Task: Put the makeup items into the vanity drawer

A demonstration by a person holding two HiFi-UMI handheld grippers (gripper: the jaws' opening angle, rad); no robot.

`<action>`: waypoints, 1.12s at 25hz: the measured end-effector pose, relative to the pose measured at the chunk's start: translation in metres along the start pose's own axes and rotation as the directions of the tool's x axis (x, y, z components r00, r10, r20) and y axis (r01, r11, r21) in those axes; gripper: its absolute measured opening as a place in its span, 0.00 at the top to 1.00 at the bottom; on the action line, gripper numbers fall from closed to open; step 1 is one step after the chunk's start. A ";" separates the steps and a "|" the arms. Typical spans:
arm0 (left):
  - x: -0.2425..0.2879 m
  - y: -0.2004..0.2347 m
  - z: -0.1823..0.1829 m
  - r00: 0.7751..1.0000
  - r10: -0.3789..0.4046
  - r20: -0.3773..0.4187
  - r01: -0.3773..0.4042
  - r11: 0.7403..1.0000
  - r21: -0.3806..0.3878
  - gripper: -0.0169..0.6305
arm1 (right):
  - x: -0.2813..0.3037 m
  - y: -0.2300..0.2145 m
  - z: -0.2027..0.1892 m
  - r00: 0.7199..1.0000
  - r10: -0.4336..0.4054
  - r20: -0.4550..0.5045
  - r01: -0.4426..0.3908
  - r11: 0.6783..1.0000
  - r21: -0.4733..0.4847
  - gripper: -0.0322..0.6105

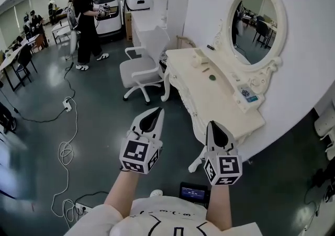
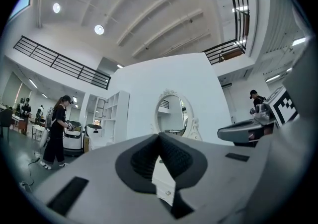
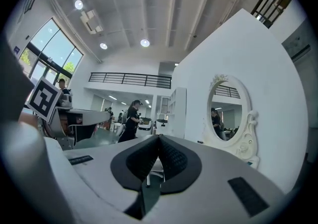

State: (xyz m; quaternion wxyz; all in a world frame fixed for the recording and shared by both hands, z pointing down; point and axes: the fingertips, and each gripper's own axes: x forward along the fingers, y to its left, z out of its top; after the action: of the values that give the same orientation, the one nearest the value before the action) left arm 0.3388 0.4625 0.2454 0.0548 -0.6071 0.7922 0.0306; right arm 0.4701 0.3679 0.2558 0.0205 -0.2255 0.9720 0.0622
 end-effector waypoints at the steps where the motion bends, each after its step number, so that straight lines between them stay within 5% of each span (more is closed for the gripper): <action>1: 0.008 0.007 -0.002 1.000 -0.012 -0.002 0.012 1.000 0.001 0.95 | 0.012 -0.001 -0.002 1.000 -0.012 -0.002 0.012 1.000 0.000 0.94; 19: 0.108 0.104 -0.050 0.998 -0.037 -0.042 0.034 0.996 -0.084 0.95 | 0.135 -0.026 -0.039 0.993 -0.088 -0.081 0.087 0.996 -0.011 0.94; 28: 0.190 0.142 -0.060 0.998 -0.046 -0.042 0.044 0.997 -0.059 0.95 | 0.223 -0.064 -0.053 0.993 -0.091 -0.073 0.092 0.996 0.008 0.94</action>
State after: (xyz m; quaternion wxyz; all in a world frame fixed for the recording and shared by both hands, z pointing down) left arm 0.1504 0.3107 0.2784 0.0207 -0.6267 0.7780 0.0391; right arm 0.2972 0.2067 0.2857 -0.0106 -0.2719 0.9611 0.0473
